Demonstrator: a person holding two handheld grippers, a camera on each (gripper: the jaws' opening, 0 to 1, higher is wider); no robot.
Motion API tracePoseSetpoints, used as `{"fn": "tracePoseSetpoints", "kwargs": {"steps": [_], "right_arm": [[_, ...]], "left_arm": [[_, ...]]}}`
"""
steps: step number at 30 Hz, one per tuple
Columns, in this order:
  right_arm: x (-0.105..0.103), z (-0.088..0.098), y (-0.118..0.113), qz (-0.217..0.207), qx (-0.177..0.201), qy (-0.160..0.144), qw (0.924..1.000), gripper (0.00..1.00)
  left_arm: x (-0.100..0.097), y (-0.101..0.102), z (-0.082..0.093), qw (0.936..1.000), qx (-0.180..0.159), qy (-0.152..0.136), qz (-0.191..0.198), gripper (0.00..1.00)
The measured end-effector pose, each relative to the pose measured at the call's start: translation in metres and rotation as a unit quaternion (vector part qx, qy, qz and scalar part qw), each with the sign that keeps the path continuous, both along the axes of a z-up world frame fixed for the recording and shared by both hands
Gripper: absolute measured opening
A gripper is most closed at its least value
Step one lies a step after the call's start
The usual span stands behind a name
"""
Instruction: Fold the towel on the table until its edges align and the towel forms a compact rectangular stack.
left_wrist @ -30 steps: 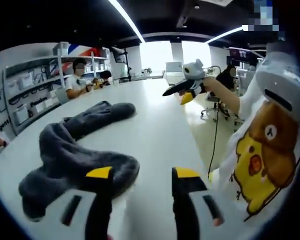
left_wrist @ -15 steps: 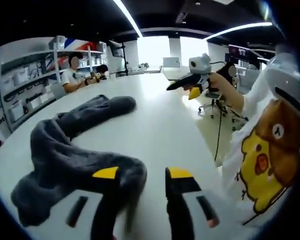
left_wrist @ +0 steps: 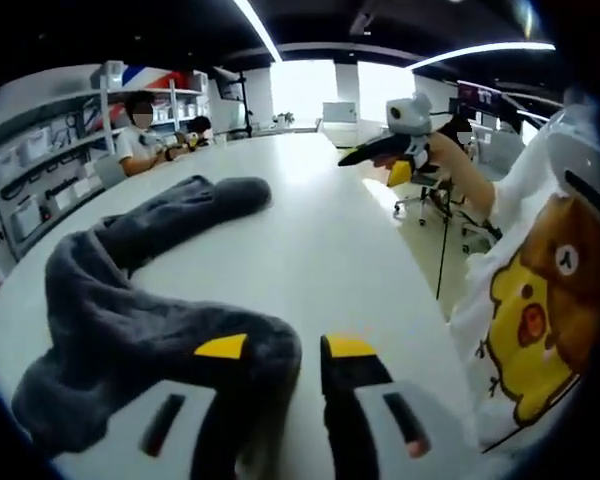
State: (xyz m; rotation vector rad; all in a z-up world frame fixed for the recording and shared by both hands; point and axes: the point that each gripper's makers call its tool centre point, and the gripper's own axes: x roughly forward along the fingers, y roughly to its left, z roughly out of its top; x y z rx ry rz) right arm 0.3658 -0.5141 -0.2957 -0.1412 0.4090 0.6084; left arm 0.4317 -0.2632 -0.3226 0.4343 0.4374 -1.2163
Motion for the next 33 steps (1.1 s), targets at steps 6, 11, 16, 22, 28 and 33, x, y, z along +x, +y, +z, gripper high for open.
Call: {"fn": "tracePoseSetpoints", "kwargs": {"steps": [6, 11, 16, 22, 28, 33], "right_arm": [[-0.004, -0.001, 0.000, -0.002, 0.002, 0.000, 1.0000, 0.83], [-0.007, -0.002, -0.002, -0.006, 0.003, 0.001, 1.0000, 0.83], [-0.009, -0.003, -0.001, -0.008, 0.004, 0.002, 1.0000, 0.83], [-0.009, -0.004, -0.003, -0.009, 0.006, 0.002, 0.9999, 0.83], [-0.008, -0.004, -0.008, -0.011, 0.009, 0.002, 0.9999, 0.83], [-0.008, -0.005, -0.010, -0.012, 0.010, 0.003, 0.9999, 0.83]], "left_arm": [[0.001, -0.001, -0.004, 1.0000, 0.006, 0.007, 0.001, 0.27], [0.004, -0.003, -0.006, 0.9999, 0.008, 0.010, 0.004, 0.26], [0.005, -0.003, -0.008, 0.9999, 0.011, 0.012, 0.004, 0.23], [0.006, -0.003, -0.011, 0.9998, 0.017, 0.011, 0.006, 0.22], [0.006, -0.003, -0.012, 0.9997, 0.020, 0.011, 0.007, 0.21], [0.006, -0.003, -0.012, 0.9997, 0.020, 0.011, 0.007, 0.19]]}}
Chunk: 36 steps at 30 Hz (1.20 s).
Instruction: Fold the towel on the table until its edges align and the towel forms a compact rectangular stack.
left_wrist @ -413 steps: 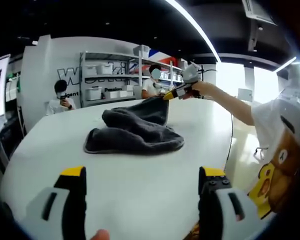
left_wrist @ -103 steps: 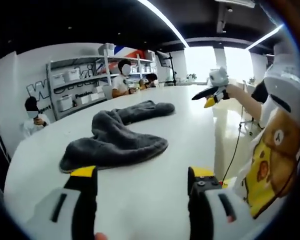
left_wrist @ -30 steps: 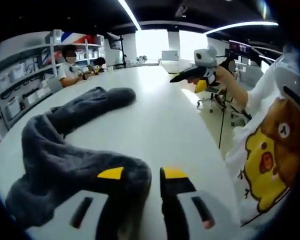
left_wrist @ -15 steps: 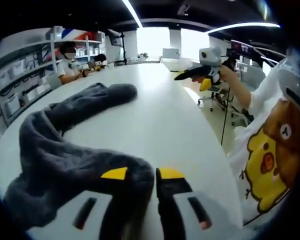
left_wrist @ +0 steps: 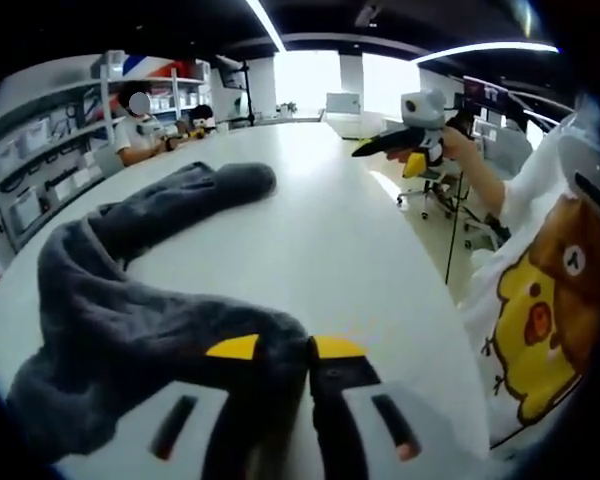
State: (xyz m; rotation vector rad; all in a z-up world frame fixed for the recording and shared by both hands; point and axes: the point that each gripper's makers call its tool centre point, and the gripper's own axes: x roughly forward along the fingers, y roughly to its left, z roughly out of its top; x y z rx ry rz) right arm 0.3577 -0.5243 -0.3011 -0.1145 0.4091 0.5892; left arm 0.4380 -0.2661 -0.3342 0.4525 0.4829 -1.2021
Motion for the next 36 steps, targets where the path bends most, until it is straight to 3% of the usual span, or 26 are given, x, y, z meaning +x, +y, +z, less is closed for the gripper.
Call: {"fn": "tracePoseSetpoints", "kwargs": {"steps": [12, 19, 25, 36], "right_arm": [[0.000, -0.001, -0.009, 0.001, -0.001, 0.001, 1.0000, 0.83], [0.000, 0.000, -0.008, 0.004, -0.003, 0.001, 1.0000, 0.83], [0.000, 0.000, -0.006, 0.006, -0.003, 0.001, 1.0000, 0.83], [-0.001, 0.000, 0.001, 0.008, -0.003, 0.001, 1.0000, 0.83]], "left_arm": [[0.000, 0.001, 0.000, 1.0000, 0.007, -0.002, 0.003, 0.10], [0.001, 0.003, 0.008, 1.0000, -0.005, -0.001, 0.008, 0.07], [0.008, 0.007, 0.031, 0.9991, -0.035, -0.012, 0.018, 0.06], [0.034, 0.030, 0.084, 0.9924, -0.089, -0.059, 0.060, 0.06]]}}
